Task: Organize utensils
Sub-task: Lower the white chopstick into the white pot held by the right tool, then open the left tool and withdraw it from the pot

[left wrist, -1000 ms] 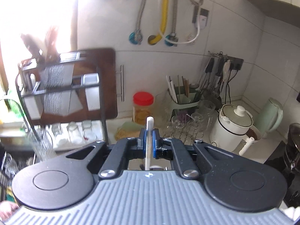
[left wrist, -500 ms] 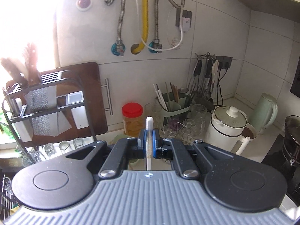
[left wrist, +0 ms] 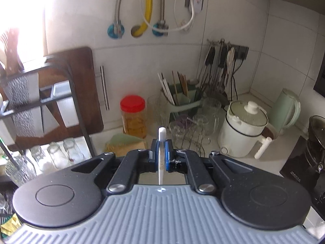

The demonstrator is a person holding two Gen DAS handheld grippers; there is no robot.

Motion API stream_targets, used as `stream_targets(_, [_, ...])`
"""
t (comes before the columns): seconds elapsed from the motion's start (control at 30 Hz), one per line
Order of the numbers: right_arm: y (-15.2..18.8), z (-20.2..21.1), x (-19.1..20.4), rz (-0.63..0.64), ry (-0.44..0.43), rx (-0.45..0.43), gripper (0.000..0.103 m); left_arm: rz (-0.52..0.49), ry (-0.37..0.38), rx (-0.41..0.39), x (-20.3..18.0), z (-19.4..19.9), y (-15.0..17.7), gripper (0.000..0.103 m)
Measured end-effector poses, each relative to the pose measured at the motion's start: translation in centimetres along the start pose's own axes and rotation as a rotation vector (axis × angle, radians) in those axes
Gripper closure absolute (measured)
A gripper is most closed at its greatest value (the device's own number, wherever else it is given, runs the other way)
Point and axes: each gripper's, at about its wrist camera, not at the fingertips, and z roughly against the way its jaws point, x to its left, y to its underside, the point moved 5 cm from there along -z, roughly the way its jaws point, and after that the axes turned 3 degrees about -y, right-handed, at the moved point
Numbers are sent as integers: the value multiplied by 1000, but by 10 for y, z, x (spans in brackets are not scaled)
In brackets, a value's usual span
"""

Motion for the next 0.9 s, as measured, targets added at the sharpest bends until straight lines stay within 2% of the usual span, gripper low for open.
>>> stream_targets(0.43, [1, -1, 0, -4, 4, -12, 13, 68, 70, 201, 9, -35, 30, 96])
stream_targets(0.73, [1, -2, 1, -7, 11, -18, 13, 64, 114, 294, 2, -60, 46, 96])
stream_targets(0.9, [0, -3, 1, -18, 19, -11, 13, 69, 115, 296, 4, -66, 44, 96])
